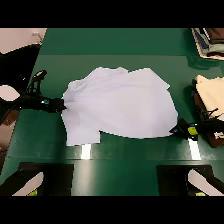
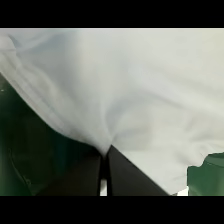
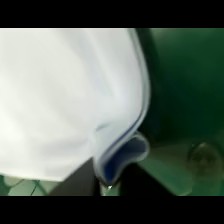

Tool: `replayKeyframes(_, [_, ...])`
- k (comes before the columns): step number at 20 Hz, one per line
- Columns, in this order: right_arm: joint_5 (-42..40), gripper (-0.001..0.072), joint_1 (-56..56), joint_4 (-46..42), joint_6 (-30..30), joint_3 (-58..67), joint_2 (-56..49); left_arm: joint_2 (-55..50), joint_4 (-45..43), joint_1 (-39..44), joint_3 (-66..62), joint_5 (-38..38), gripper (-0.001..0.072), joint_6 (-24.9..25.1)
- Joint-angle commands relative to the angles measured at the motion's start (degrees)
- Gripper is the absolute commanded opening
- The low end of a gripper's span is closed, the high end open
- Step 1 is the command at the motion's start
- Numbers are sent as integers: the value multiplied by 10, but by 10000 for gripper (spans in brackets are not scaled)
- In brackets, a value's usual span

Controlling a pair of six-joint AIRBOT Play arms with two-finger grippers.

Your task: Fold the shirts.

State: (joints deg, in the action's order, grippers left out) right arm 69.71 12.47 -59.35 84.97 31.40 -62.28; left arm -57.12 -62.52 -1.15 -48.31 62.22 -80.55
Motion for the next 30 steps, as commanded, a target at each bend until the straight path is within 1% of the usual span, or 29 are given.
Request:
replayKeyframes(1, [-23,18,-45,7,-3,25,-6,2,0,0,-1,14,23,0])
replayKeyframes(3, [-22,18,-70,7,-7,53,16,21,0,0,-2,29,23,0])
replayKeyframes(6, [-21,18,-89,7,-16,145,86,102,-10,0,-48,37,22,-22])
replayKeyframes(9, [-26,18,-88,7,-26,290,152,174,-11,0,-173,48,23,-32])
replayKeyframes(12, [-42,18,-88,5,-49,448,193,204,-11,0,-345,48,22,-40])
replayKeyframes(16, [-35,17,-88,-68,-49,623,217,204,-15,0,-548,41,22,-82])
replayKeyframes(18, [-9,17,-88,-105,-49,695,212,202,-16,0,-610,32,21,-101])
replayKeyframes(20, [45,16,-88,-128,-48,765,191,199,-16,0,-640,28,21,-110])
replayKeyframes(23, [134,16,-88,-127,-37,845,130,169,-20,0,-643,48,21,-110])
replayKeyframes(25, [183,16,-88,-127,-23,859,83,113,-22,0,-643,95,22,-105])
replayKeyframes(27, [208,16,-89,-126,-14,826,37,42,-21,0,-633,143,22,-105])
replayKeyframes(30, [224,16,-107,-127,-9,734,-37,-82,-22,0,-588,194,22,-80])
